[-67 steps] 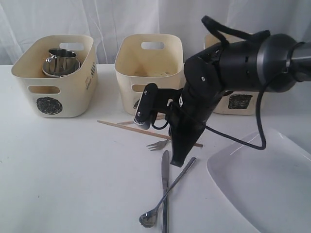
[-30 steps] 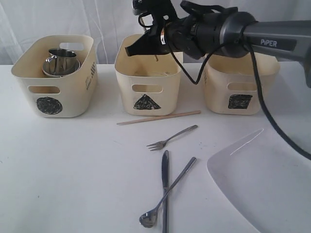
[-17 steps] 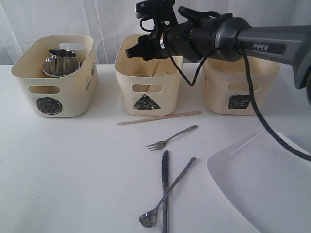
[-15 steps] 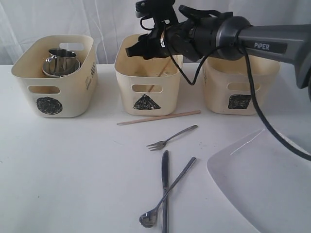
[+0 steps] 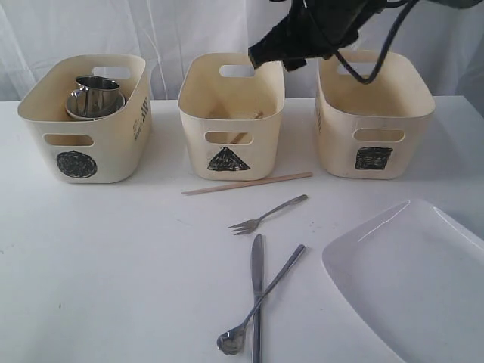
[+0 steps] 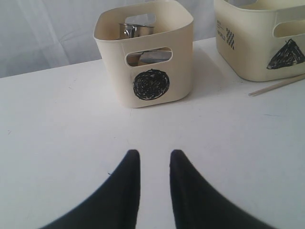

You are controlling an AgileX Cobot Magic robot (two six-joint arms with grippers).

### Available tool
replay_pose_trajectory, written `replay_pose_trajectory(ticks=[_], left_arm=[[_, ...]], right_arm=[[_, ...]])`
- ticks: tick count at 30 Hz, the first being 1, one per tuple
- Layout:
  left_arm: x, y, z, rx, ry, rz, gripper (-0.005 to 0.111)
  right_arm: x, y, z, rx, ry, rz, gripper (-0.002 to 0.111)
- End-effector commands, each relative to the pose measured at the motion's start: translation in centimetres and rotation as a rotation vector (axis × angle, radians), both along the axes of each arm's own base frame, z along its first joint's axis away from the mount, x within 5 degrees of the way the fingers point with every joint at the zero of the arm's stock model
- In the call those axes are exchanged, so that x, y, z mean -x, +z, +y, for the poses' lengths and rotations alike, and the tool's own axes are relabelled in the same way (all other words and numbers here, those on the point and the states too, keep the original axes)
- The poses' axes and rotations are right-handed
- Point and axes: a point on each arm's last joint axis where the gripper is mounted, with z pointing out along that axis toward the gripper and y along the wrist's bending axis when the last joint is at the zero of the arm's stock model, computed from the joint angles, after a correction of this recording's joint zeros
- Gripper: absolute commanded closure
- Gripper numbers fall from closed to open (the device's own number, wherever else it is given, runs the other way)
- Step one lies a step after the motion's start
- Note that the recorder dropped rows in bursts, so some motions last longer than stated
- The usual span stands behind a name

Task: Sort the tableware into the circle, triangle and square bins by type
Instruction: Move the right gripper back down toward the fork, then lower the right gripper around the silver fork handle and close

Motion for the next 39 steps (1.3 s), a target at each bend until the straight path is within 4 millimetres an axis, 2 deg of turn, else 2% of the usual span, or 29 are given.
replay_pose_trajectory(ticks=[1, 3, 6, 9, 12, 16, 24, 33, 35, 39], left_arm=[[0.0, 0.0, 0.0, 0.012, 0.001, -0.003, 0.078], [0.0, 0.0, 0.0, 0.012, 0.001, -0.003, 0.078], [0.0, 0.0, 0.0, 0.012, 0.001, -0.003, 0.078], [0.0, 0.0, 0.0, 0.012, 0.001, -0.003, 0.078], [0.0, 0.0, 0.0, 0.012, 0.001, -0.003, 0.078], [0.0, 0.0, 0.0, 0.012, 0.001, -0.003, 0.078], [0.0, 0.0, 0.0, 0.012, 0.001, -0.003, 0.078], [0.0, 0.0, 0.0, 0.012, 0.001, -0.003, 0.078], [0.0, 0.0, 0.0, 0.012, 0.001, -0.003, 0.078], [0.0, 0.0, 0.0, 0.012, 0.001, -0.003, 0.078]], right_arm=[[3.4, -1.1, 1.2, -0.013, 0.171, 0.305, 0.058], [4.5, -2.2, 2.0, -0.074, 0.245, 0.431, 0.058], [5.6, -4.1, 3.2, -0.153, 0.312, 0.526, 0.058], [6.2, -6.4, 3.2, -0.132, 0.318, 0.576, 0.058], [6.4, -8.5, 3.2, -0.102, 0.315, 0.575, 0.058], [5.7, -9.8, 3.2, -0.095, 0.285, 0.514, 0.058], [3.8, -11.9, 3.7, -0.384, -0.154, 0.398, 0.058], [2.6, -15.4, 1.9, -0.439, -0.712, 0.328, 0.058], [2.4, -15.9, 1.9, -0.470, -0.772, 0.314, 0.058], [1.8, -16.6, 2.5, -0.538, -0.764, 0.292, 0.058]])
